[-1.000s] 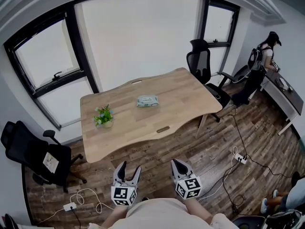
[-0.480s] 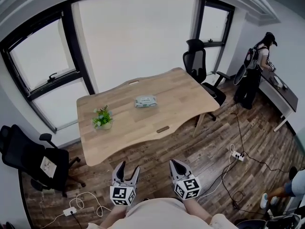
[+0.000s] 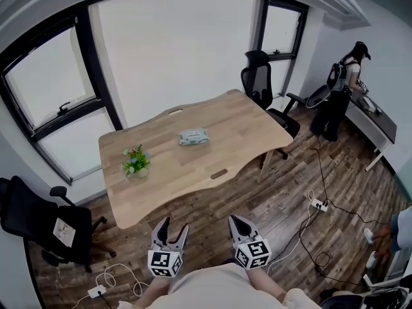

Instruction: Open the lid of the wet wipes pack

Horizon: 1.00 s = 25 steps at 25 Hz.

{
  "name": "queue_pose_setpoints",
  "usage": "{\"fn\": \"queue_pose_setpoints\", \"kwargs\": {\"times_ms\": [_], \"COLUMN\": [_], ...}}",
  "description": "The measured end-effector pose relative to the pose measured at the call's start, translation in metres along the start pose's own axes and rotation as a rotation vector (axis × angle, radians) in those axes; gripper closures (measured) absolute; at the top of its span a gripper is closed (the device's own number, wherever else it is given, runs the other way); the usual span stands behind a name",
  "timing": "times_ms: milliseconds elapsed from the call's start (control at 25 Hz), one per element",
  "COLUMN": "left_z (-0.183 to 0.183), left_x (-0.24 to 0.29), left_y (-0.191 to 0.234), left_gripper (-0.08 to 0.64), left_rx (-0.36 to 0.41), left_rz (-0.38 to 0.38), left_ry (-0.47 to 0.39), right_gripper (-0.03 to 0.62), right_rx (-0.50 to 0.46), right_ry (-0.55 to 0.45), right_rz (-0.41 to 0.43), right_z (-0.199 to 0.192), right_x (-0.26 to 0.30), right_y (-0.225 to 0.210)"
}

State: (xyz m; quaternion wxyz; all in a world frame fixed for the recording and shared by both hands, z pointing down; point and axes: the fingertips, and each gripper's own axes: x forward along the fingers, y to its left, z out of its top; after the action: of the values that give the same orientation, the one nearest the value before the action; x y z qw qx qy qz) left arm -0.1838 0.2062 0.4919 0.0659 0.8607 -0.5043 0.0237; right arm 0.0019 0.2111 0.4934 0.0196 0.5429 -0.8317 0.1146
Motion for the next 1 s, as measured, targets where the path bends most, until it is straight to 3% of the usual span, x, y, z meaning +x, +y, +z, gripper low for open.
{"fn": "queue_pose_setpoints", "kwargs": {"times_ms": [520, 1000], "left_z": [0.003, 0.023], "left_x": [0.046, 0.187], "left_y": [0.023, 0.054], "left_gripper": [0.275, 0.275], "left_rx": [0.045, 0.043], "left_rz": [0.016, 0.076], "left_ry": [0.009, 0.029], "right_gripper": [0.584, 0.584], "right_rx": [-0.001, 0.019], "right_ry": [-0.021, 0.005], "right_rz": [0.029, 0.106], "right_z": [0.011, 0.041], "right_x": [0.057, 0.184], "right_y": [-0.026, -0.123]}}
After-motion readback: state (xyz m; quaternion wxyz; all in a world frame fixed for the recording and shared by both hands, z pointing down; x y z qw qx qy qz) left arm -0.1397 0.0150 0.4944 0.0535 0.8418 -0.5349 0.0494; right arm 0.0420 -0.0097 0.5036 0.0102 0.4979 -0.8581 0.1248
